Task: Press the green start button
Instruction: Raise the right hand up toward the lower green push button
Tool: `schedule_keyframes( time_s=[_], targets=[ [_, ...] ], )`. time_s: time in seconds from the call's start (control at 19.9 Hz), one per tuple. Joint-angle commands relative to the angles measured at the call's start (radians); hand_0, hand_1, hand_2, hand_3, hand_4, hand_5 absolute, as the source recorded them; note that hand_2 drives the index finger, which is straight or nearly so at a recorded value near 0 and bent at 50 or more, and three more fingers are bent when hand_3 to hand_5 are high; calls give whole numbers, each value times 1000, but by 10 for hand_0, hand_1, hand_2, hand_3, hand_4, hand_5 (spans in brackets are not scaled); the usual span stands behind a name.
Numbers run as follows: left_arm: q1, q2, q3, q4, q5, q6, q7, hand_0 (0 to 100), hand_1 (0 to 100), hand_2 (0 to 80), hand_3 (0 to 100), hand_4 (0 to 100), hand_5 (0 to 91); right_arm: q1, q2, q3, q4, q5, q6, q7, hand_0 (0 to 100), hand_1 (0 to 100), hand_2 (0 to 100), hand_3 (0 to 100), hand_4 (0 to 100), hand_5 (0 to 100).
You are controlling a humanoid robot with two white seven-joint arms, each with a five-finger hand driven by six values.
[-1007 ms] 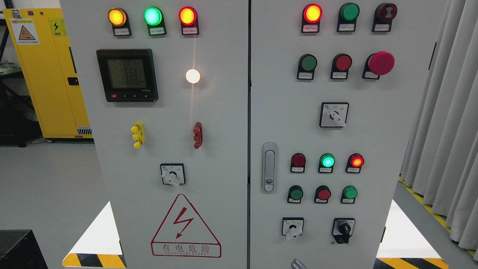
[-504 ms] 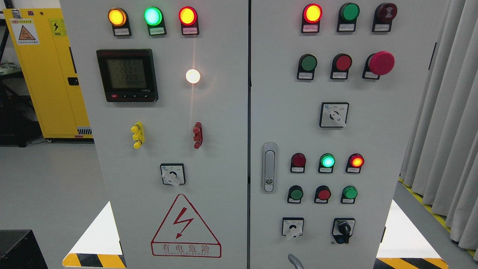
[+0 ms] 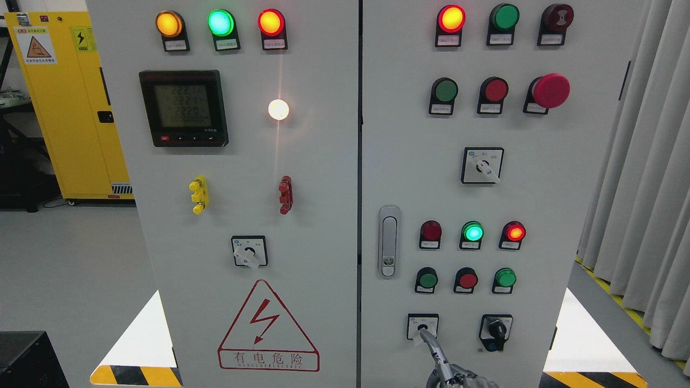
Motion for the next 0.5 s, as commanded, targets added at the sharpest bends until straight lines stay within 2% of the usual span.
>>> schedule_keyframes(
  time_s=[0.0, 0.45],
  targets=[
    [0, 0, -1, 0, 0, 0, 0, 120, 556, 0, 0, 0, 0, -90, -1, -50, 82, 58, 18, 23, 669, 949, 0, 996, 1000, 1000],
    [0, 0, 0, 0, -1, 0, 0, 120, 556, 0, 0, 0, 0, -158, 1, -62, 147, 58, 57, 26, 671, 948, 0, 1000, 1000, 1000]
  ],
)
